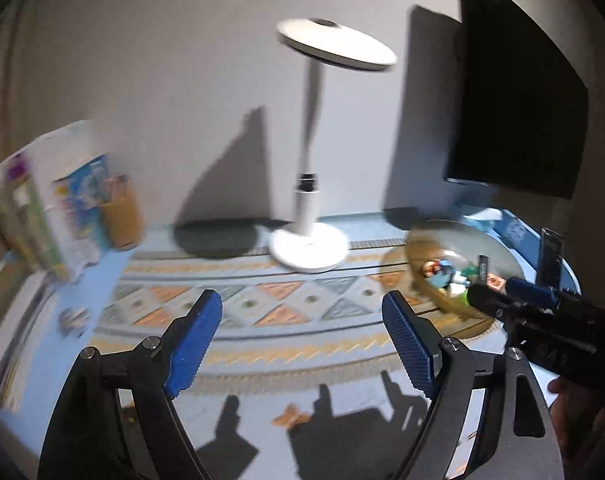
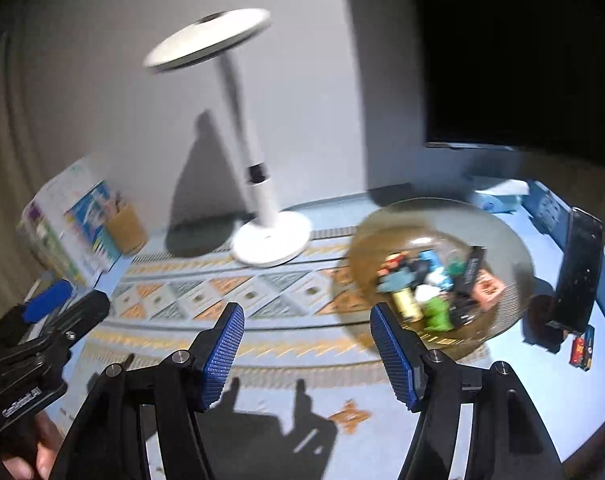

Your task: Organize rigid objects

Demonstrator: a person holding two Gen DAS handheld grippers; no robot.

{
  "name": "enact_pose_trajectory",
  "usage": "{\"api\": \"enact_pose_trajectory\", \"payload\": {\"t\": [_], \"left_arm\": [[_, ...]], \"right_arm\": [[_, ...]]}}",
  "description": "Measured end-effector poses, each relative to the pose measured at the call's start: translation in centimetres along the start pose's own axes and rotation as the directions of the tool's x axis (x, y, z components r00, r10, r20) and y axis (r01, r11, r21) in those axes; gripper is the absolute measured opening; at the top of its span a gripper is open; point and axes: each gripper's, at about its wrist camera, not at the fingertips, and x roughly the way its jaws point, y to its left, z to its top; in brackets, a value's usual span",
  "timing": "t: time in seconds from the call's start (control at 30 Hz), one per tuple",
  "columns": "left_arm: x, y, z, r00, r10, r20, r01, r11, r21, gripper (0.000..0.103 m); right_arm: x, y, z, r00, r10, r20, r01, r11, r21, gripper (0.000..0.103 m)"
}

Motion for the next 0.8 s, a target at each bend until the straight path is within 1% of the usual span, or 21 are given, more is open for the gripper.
{"api": "enact_pose_trajectory", "payload": {"t": [0.1, 0.13, 0.23, 0.3, 0.33, 0.43, 0.53, 0.6, 0.67, 0.8], "left_arm": [[-1.1, 2.3, -2.7, 0.999, 0.037, -0.006, -0.037, 0.995, -0.092, 0.081], [-1.1, 3.2, -3.9, 0.998, 0.051, -0.021, -0.053, 0.990, -0.127, 0.081], [-0.1, 4.1, -6.8, 0.995, 0.051, -0.089, -0.065, 0.984, -0.164, 0.081], [0.4, 4.0, -8.1, 0.991, 0.034, -0.131, -0.055, 0.985, -0.163, 0.081], [0.4, 4.0, -8.5, 0.990, 0.027, -0.137, -0.049, 0.986, -0.161, 0.081], [-0.5, 3.2, -8.3, 0.994, 0.021, -0.112, -0.035, 0.992, -0.119, 0.081], [-1.3, 2.5, -7.9, 0.996, 0.049, -0.079, -0.055, 0.996, -0.075, 0.081], [-1.2, 2.1, -8.0, 0.995, 0.059, -0.085, -0.064, 0.996, -0.057, 0.081], [-0.9, 1.9, -8.1, 0.993, 0.060, -0.098, -0.066, 0.996, -0.052, 0.081], [-0.2, 1.5, -8.6, 0.991, 0.071, -0.113, -0.076, 0.996, -0.041, 0.081]], "right_arm": [[0.3, 2.2, -2.8, 1.000, 0.008, -0.019, -0.008, 1.000, -0.014, 0.064], [0.7, 2.6, -3.9, 0.999, -0.005, -0.035, 0.005, 1.000, -0.017, 0.064], [2.1, 3.6, -6.8, 0.993, -0.044, -0.107, 0.042, 0.999, -0.018, 0.064], [2.5, 3.6, -7.9, 0.990, -0.054, -0.134, 0.053, 0.999, -0.011, 0.064], [2.5, 3.7, -8.1, 0.990, -0.054, -0.134, 0.054, 0.999, -0.007, 0.064], [1.3, 4.2, -7.9, 0.993, -0.069, -0.100, 0.067, 0.998, -0.018, 0.064], [-0.1, 5.0, -7.6, 0.992, -0.115, -0.047, 0.112, 0.992, -0.065, 0.064], [-0.6, 5.4, -7.6, 0.988, -0.151, -0.021, 0.148, 0.985, -0.092, 0.065], [-0.6, 5.4, -7.6, 0.986, -0.164, -0.019, 0.162, 0.982, -0.094, 0.065], [0.0, 5.1, -8.0, 0.985, -0.166, -0.044, 0.162, 0.983, -0.082, 0.065]]}}
